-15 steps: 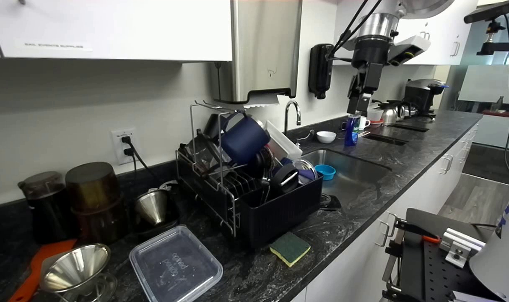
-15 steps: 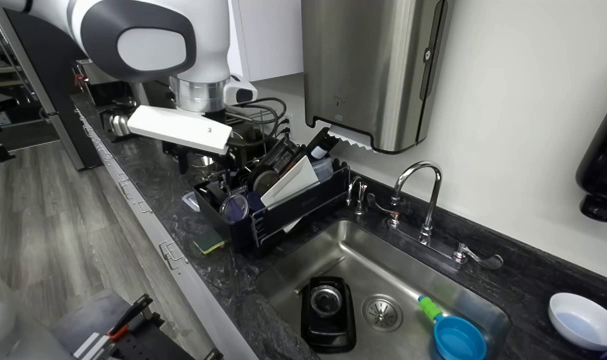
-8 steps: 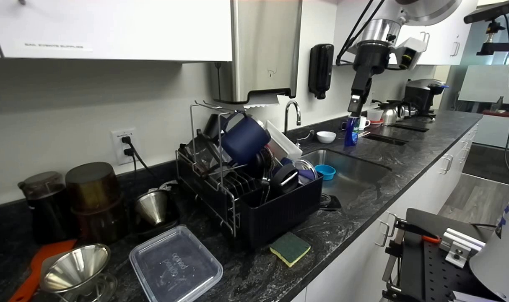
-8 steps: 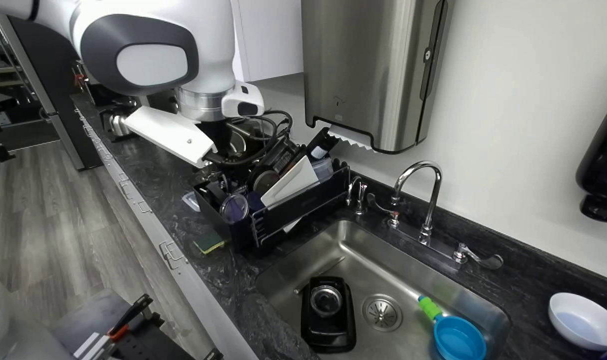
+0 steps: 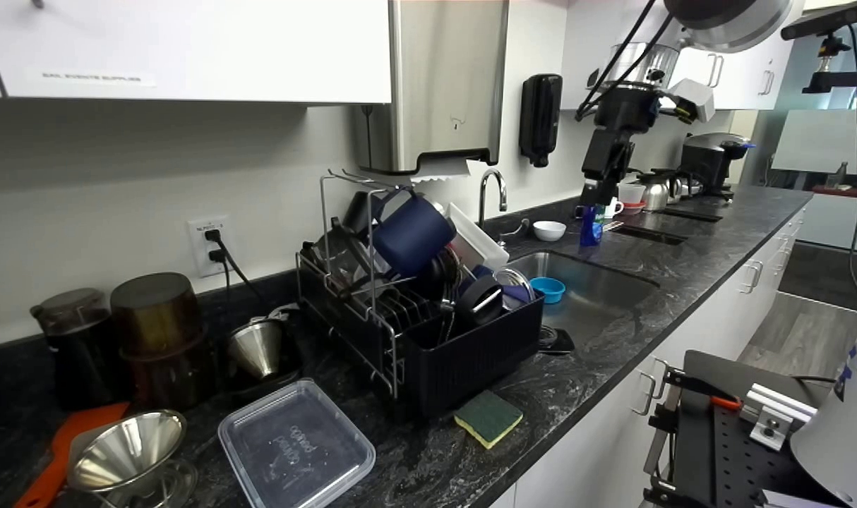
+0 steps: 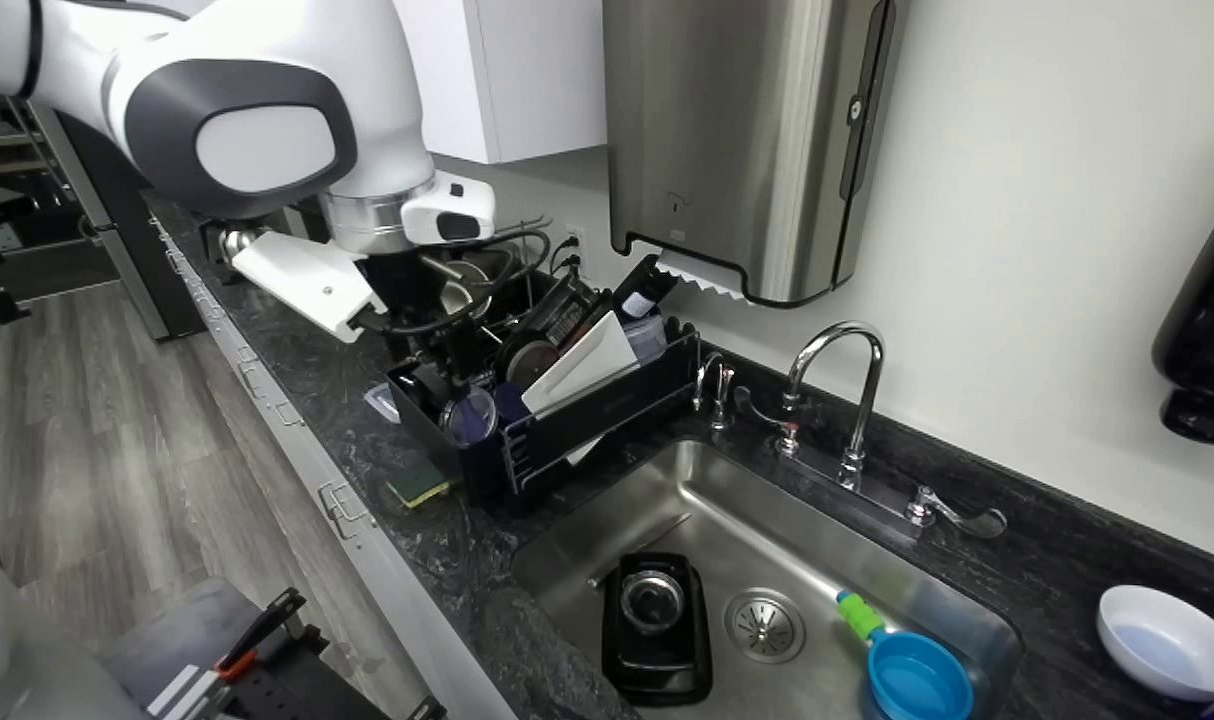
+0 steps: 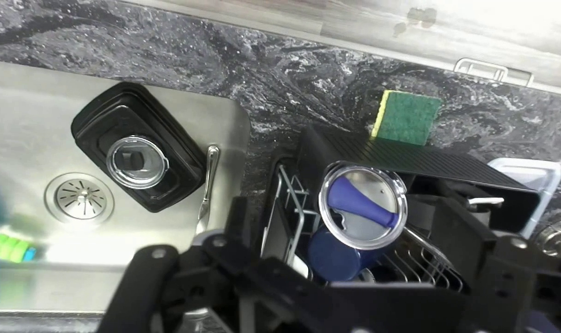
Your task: Take the blue mug from the sink and put it on the dish rack
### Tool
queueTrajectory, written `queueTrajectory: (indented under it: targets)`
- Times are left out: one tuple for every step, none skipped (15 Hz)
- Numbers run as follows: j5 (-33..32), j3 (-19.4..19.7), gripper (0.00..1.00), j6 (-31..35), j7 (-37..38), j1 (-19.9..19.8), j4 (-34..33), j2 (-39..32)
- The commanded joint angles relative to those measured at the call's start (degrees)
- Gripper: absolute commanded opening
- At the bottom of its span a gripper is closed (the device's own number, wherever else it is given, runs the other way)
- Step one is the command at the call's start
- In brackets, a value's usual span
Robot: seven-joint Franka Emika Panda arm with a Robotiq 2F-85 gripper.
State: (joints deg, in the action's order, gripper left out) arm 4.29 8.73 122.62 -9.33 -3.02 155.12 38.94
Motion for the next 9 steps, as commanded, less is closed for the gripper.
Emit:
queueTrajectory:
  targets:
    - [-4.0,-2.9,1.00,0.9,2.6,-1.9,3.6,3.3]
    - [-5.1,-3.4,1.00,0.8,3.3,-2.1,4.3,4.2]
    - [-6.2,-3.8,1.00,1.2,3.8,-2.1,5.1,5.1]
    - [-7.2,-4.3,1.00,1.0,4.3,-2.2,5.6,5.9]
    - [-8.2,-4.9,1.00,0.6,5.1,-2.3,3.7,4.8]
    - [-9.1,-5.0,1.00,-0.6,4.9,-2.0,3.9,5.3]
    - [-9.7,-5.0,1.00,-1.3,4.2,-1.4,3.7,5.7]
    - [-8.1,-3.9,1.00,-0.4,4.3,-0.7,3.7,5.4]
    - [-8.5,-4.2,1.00,-0.5,4.3,-0.7,3.7,5.6]
